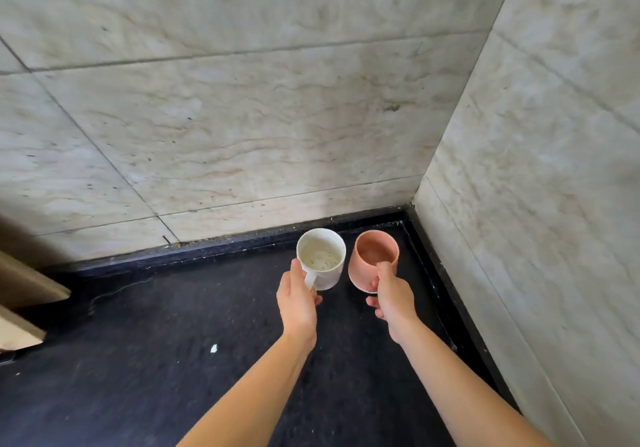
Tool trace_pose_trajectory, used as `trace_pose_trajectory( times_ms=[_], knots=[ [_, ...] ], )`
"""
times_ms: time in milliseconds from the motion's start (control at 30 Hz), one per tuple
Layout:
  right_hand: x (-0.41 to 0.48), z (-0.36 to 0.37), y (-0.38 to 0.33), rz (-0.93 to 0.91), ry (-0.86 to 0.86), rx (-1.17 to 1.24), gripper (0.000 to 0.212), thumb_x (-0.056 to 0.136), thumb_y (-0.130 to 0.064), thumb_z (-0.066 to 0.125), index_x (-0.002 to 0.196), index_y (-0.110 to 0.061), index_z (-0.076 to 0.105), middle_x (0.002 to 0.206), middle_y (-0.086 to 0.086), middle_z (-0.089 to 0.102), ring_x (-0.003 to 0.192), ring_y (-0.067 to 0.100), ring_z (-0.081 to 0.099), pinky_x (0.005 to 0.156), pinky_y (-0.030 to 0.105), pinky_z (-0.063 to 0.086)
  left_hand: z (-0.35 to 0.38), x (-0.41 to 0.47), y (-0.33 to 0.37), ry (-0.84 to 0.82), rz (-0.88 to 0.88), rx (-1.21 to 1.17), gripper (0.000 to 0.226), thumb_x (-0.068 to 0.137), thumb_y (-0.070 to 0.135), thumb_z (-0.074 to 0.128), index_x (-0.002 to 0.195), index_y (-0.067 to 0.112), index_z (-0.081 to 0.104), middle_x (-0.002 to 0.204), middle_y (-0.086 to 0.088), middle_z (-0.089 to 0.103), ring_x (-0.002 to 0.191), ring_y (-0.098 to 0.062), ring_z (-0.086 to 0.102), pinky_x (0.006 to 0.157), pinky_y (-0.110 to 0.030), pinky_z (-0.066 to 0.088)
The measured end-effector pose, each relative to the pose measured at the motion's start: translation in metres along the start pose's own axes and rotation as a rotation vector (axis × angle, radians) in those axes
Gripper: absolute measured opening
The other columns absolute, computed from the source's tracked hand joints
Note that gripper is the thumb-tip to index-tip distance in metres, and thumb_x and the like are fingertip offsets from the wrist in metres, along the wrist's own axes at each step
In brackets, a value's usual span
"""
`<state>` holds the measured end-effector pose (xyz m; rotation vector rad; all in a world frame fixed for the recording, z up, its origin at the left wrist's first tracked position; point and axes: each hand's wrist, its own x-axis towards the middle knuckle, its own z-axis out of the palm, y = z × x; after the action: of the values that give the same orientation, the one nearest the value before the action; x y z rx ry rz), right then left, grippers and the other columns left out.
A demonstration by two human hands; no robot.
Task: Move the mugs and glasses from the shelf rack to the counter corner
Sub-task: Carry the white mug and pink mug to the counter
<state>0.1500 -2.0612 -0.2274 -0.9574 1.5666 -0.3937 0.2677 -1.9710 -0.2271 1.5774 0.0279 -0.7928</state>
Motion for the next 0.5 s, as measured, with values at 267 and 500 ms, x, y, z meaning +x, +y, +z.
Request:
trace_pose_trajectory(
  times_ms=[267,500],
  knots=[
    [0.093,0.022,-0.004,-0.051,-0.053,-0.061,0.043,0.095,-0.053,0.04,0.086,-0.017,0.063,0.098,0.002,0.068,0.057,0.009,0.066,0.049,0.025,0.041,0.052,0.07,-0.042,0.137,-0.047,-0.043,0.038,0.098,0.05,0.044,0.088,0.017,0.06,0.092,-0.009,0.065,0.077,-0.021,0.057,0.067,-0.035,0.052],
    [0.12,0.024,-0.004,-0.036,-0.091,-0.015,0.045,0.093,-0.054,0.044,0.083,-0.015,0.064,0.091,0.001,0.069,0.06,0.012,0.063,0.048,0.025,0.04,0.066,0.093,-0.056,0.197,0.006,-0.042,0.043,0.098,0.051,0.042,0.098,0.013,0.062,0.098,-0.008,0.067,0.081,-0.019,0.061,0.065,-0.032,0.052]
  ],
)
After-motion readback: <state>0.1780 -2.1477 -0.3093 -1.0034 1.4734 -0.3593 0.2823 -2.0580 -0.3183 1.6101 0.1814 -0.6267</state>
